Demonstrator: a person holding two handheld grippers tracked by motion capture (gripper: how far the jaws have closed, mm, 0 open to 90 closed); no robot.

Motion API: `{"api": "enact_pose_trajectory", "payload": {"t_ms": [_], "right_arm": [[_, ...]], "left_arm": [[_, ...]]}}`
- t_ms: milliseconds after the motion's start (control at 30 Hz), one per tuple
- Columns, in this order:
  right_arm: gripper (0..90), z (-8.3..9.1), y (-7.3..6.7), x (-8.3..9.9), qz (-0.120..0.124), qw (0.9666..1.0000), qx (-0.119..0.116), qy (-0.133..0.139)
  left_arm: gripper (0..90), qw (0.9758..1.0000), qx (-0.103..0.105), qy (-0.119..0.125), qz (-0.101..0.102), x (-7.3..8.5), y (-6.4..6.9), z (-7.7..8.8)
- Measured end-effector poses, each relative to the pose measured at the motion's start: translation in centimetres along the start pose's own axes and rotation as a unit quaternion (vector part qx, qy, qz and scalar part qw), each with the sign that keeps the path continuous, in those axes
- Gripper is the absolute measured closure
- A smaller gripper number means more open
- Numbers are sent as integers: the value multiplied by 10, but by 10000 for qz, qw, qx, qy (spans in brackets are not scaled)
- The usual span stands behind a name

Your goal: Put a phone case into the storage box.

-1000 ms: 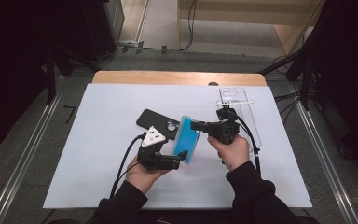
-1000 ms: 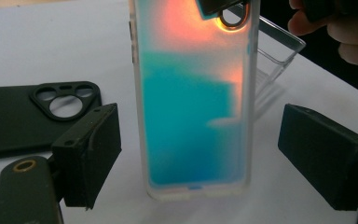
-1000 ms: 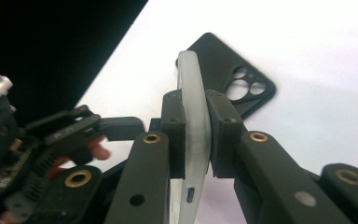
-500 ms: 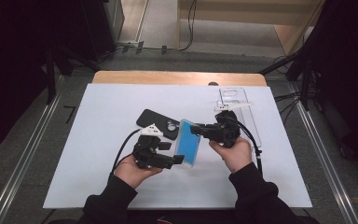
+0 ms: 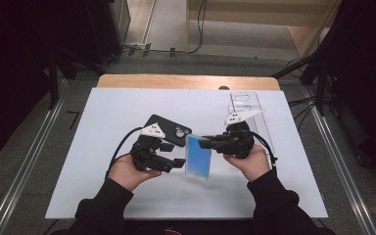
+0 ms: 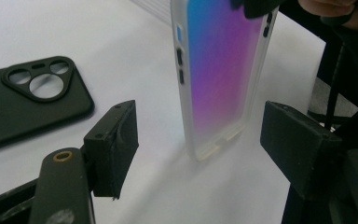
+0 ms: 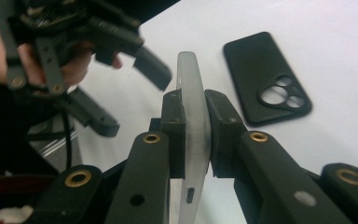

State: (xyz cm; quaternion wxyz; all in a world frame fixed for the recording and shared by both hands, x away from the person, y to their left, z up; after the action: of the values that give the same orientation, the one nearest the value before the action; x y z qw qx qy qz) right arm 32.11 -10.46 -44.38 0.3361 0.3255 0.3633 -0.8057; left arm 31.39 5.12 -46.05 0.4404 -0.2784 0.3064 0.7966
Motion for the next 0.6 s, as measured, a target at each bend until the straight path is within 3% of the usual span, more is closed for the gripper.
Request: {"api": "enact_pose_trajectory", "payload": {"t_ms": [300, 400, 600], "right_arm": [[767, -4, -13, 1, 446, 9982, -384, -112], [767, -5, -16, 1, 514, 9975, -461, -122], [767, -5, -19, 1, 643, 9955, -682, -132]], "left_arm": [[279, 9987, 404, 126, -288, -9, 2, 4], [279, 9984, 443, 114, -346, -13, 1, 3], [327, 9960, 710, 57, -542, -16, 3, 2]]}}
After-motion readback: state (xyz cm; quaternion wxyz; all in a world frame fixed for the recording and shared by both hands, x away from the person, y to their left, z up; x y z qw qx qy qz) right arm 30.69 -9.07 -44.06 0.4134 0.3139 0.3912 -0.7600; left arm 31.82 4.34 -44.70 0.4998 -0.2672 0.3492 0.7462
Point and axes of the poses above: each handheld gripper's, and its own axes: z roughly backward along the jaws, x roughly out of its underside, y roughly to its right, the point moved 8 cm from there along -z, roughly forward along the jaws, and after that the axes turned 2 degrees about -z, right-handed, at the moved point
